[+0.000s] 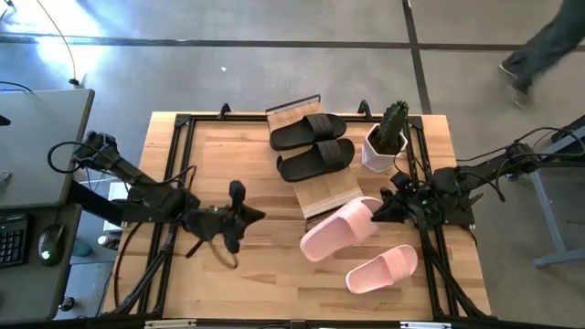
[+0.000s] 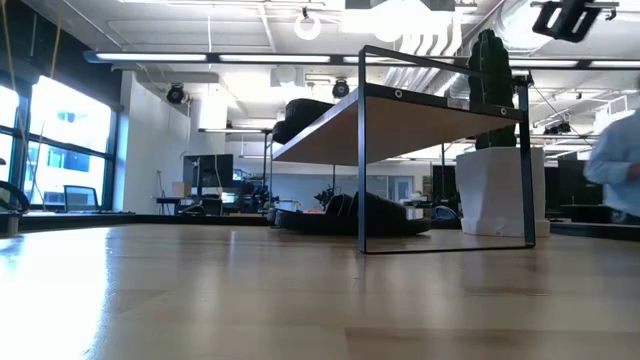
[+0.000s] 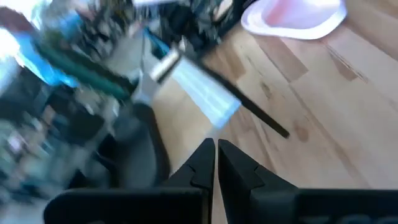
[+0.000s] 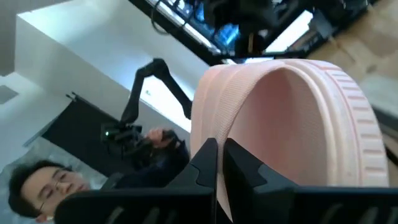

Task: Pick and place slides into the shelf
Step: Put the pink slide under the shelf

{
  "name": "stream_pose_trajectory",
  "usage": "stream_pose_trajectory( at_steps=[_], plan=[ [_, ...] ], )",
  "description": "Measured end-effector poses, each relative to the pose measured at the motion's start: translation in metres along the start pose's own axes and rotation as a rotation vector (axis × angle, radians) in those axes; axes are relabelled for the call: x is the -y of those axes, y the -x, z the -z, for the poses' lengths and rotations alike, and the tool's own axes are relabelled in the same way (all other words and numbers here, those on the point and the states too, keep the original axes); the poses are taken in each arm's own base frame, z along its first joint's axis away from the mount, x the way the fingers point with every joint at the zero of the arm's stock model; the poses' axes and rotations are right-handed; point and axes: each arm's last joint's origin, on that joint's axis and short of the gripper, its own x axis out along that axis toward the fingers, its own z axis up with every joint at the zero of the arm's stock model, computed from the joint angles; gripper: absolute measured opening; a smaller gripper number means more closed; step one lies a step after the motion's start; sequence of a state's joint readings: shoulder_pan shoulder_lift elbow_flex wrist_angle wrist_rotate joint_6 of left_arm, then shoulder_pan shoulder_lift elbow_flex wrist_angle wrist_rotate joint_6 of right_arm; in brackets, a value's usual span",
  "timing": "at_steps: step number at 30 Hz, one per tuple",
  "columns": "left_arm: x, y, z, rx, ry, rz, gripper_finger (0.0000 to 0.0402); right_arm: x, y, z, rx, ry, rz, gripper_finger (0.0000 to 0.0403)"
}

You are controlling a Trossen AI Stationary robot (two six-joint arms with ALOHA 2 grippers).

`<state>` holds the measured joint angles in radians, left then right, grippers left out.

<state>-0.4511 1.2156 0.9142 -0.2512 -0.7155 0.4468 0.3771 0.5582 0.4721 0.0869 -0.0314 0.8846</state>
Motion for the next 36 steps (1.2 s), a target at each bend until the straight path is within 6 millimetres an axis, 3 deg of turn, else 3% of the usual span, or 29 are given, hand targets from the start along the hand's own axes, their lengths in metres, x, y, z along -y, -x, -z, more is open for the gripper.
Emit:
stream_pose_trajectory(
  at_steps=[8, 16, 22, 27, 31, 36],
  plan=[
    [0.007, 0.013, -0.012, 0.043, -0.227, -0.094, 0.001, -0.012, -0.015, -0.027, 0.047, 0.09, 0.04, 0.0],
    [0.006, 0.012, -0.013, 0.043, -0.269, -0.108, 0.001, -0.034, -0.037, -0.065, -0.026, 0.128, 0.187, 0.0],
    [0.008, 0.008, -0.005, -0.16, -0.54, -0.238, 0.001, -0.04, -0.052, -0.091, -0.061, 0.076, 0.236, 0.0],
    [0.022, -0.006, -0.001, -0.296, -0.684, -0.297, 0.0014, -0.036, -0.055, -0.11, -0.066, 0.029, 0.261, 0.0],
    [0.034, -0.016, 0.001, -0.328, -0.776, -0.271, 0.0046, -0.026, -0.051, -0.12, -0.05, 0.006, 0.287, 0.0],
    [0.039, -0.021, 0.003, -0.393, -0.81, -0.318, 0.0114, -0.017, -0.05, -0.127, -0.052, -0.015, 0.297, 0.0]
  ],
)
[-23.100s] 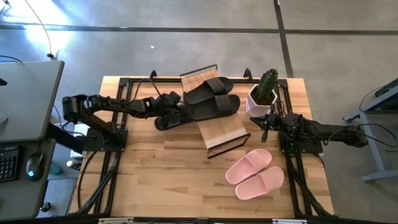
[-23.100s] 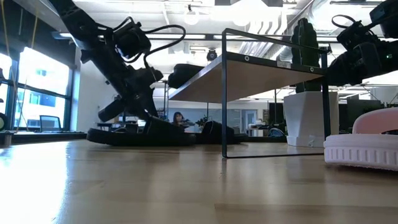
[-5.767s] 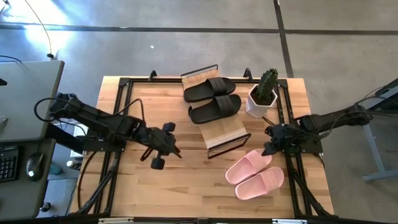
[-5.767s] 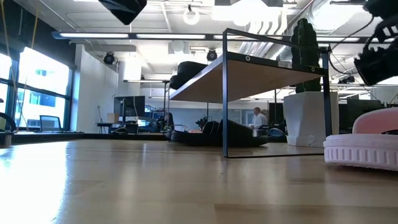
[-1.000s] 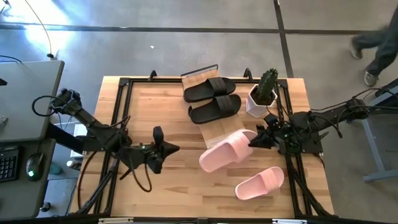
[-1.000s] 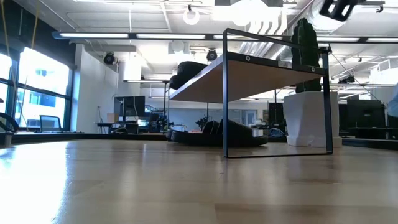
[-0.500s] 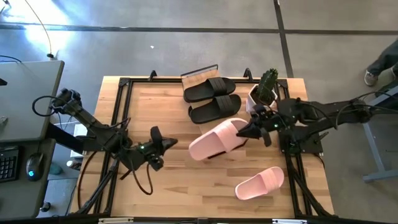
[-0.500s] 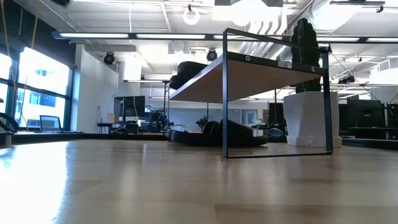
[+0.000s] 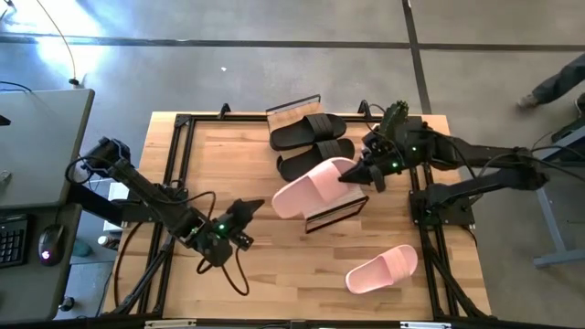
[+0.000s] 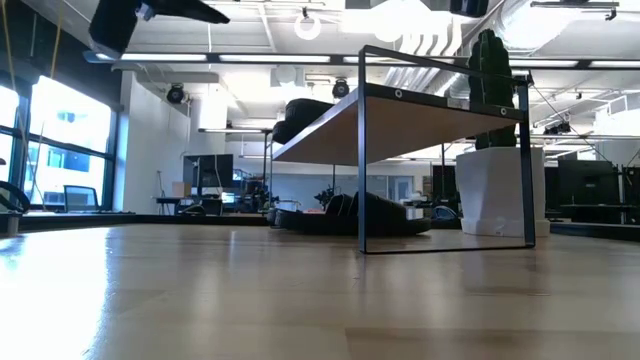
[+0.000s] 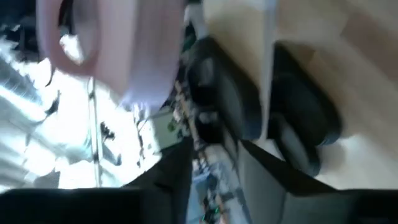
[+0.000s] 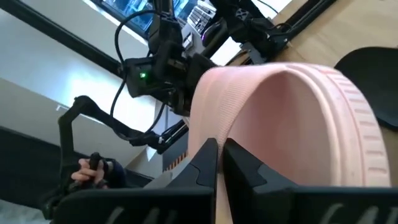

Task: Pick and place slides into the shelf
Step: Put the pink slide under the shelf

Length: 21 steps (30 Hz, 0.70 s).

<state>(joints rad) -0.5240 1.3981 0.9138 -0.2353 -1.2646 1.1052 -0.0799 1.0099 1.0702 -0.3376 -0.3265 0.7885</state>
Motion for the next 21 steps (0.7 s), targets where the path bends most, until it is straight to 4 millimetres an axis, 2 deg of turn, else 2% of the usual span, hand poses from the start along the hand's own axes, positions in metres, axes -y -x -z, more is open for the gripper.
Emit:
stream_pose_trajectory(
  at_steps=[5, 9, 16, 21],
  plan=[
    [-0.002, 0.0, 0.0, -0.06, 0.01, -0.037, 0.0171, 0.008, -0.004, -0.005, -0.009, -0.02, 0.006, 0.0],
    [-0.006, 0.001, -0.003, -0.019, 0.072, -0.039, 0.0194, 0.013, -0.008, -0.009, -0.024, -0.042, 0.001, 0.0],
    [-0.007, 0.011, -0.01, 0.099, 0.067, -0.027, 0.0196, 0.016, -0.009, -0.013, -0.016, -0.043, -0.017, 0.0],
    [-0.006, 0.01, -0.012, 0.152, 0.053, -0.004, 0.0194, 0.015, -0.009, -0.014, -0.01, -0.043, -0.034, 0.0]
  ],
)
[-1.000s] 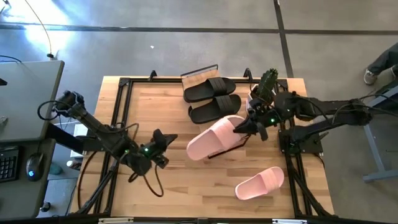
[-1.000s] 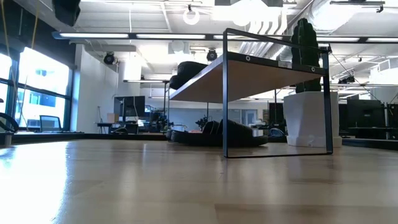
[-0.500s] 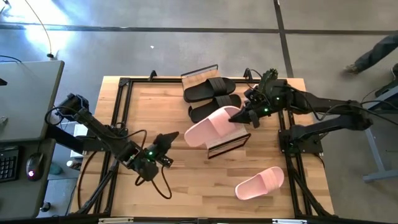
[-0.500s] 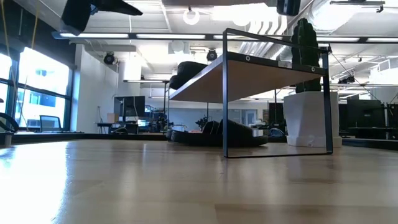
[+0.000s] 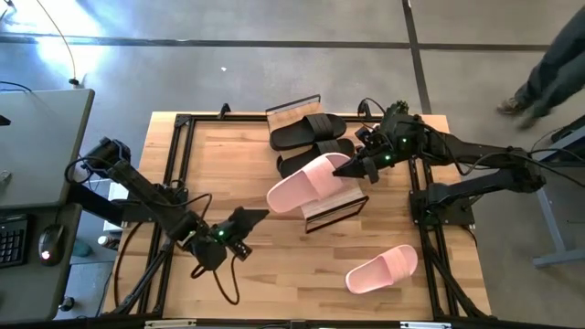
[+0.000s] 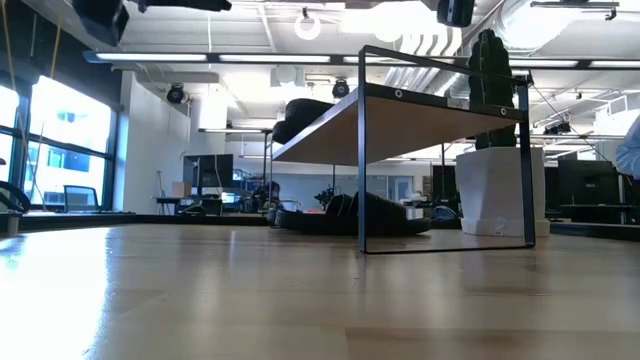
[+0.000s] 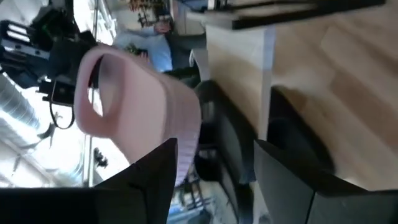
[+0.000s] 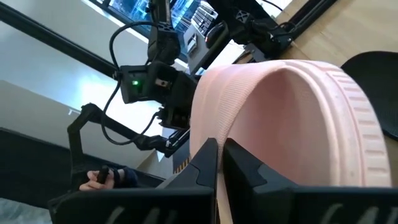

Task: Pick and place slides into the shelf
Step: Put the pink slide under the shelf

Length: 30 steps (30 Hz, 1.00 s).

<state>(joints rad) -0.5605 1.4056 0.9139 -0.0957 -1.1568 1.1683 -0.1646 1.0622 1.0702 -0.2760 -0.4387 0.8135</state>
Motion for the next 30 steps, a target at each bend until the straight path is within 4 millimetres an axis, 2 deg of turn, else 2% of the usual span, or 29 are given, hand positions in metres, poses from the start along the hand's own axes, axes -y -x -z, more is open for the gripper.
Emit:
stream_pose_trajectory(
  at_steps=[9, 18, 30],
  plan=[
    [-0.003, -0.006, 0.001, -0.047, -0.023, -0.024, 0.0193, 0.004, -0.007, 0.0, -0.029, -0.011, 0.007, 0.0],
    [-0.004, 0.004, -0.004, -0.057, -0.001, -0.059, 0.0183, 0.012, -0.007, -0.006, -0.016, -0.018, 0.021, 0.0],
    [-0.004, 0.002, -0.003, -0.046, 0.004, -0.052, 0.0185, 0.013, -0.008, -0.008, -0.006, -0.011, 0.014, 0.0]
  ],
)
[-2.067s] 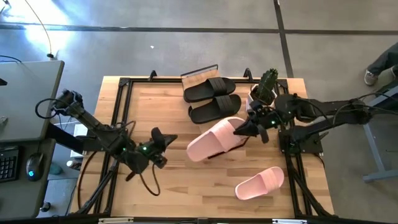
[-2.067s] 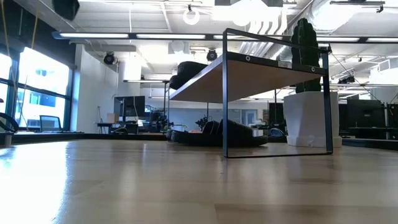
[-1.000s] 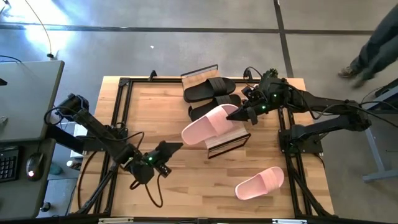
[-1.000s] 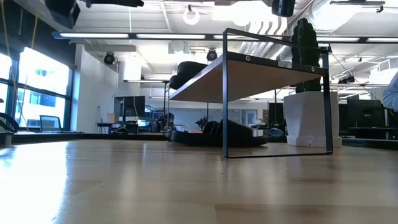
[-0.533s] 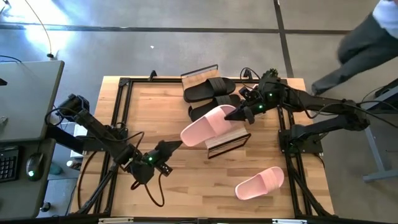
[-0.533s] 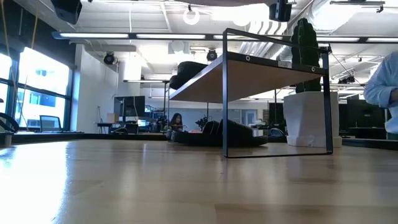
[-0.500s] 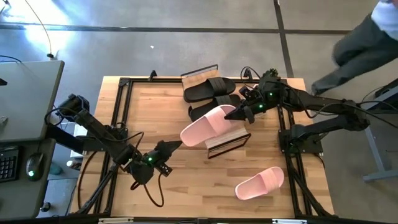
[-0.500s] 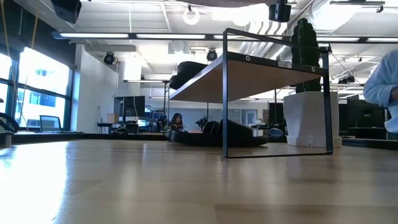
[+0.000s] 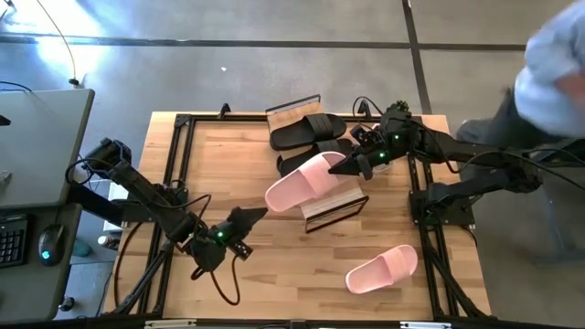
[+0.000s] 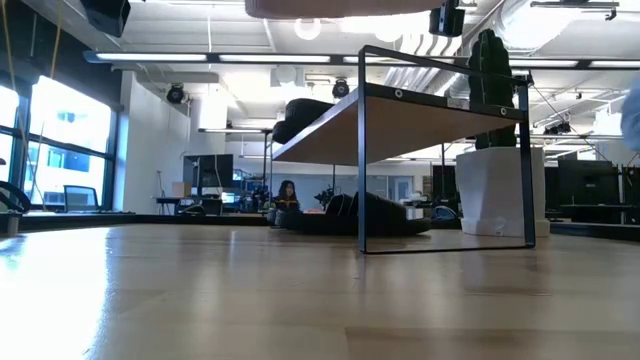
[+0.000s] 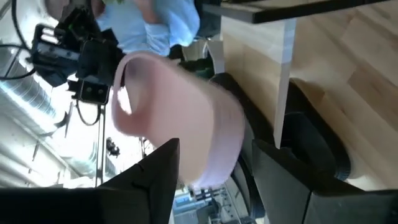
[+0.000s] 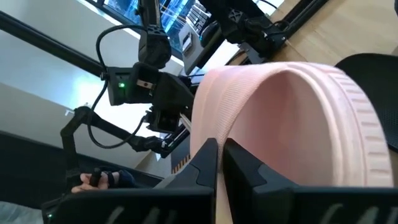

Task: Pick and place slides into the shelf
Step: Put the pink slide under the shelf

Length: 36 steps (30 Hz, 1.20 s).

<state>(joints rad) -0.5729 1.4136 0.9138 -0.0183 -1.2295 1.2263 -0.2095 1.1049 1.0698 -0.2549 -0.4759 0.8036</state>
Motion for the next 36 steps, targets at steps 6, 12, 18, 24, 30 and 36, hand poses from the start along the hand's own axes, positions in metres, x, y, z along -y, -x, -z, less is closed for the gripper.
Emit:
stream_pose_trajectory(
  at_steps=[6, 12, 18, 24, 30, 36],
  plan=[
    [0.001, -0.011, 0.003, -0.011, -0.004, 0.019, 0.0194, 0.0, -0.001, -0.001, 0.002, 0.002, -0.008, 0.0],
    [0.001, -0.019, 0.007, -0.03, 0.002, 0.03, 0.019, 0.002, -0.004, 0.0, -0.016, -0.007, -0.011, 0.0],
    [0.001, -0.025, 0.008, 0.001, 0.007, 0.05, 0.0182, -0.001, -0.004, -0.002, -0.014, 0.004, -0.043, 0.0],
    [-0.002, -0.029, 0.01, -0.011, 0.033, 0.043, 0.0167, -0.001, -0.004, -0.002, -0.019, 0.003, -0.05, 0.0],
    [-0.002, -0.032, 0.012, -0.035, 0.042, 0.038, 0.012, -0.001, -0.004, -0.002, -0.021, -0.009, -0.049, 0.0],
    [-0.002, -0.032, 0.012, -0.029, 0.043, 0.04, 0.0042, 0.0, -0.004, -0.001, -0.026, -0.022, -0.042, 0.0001]
  ],
)
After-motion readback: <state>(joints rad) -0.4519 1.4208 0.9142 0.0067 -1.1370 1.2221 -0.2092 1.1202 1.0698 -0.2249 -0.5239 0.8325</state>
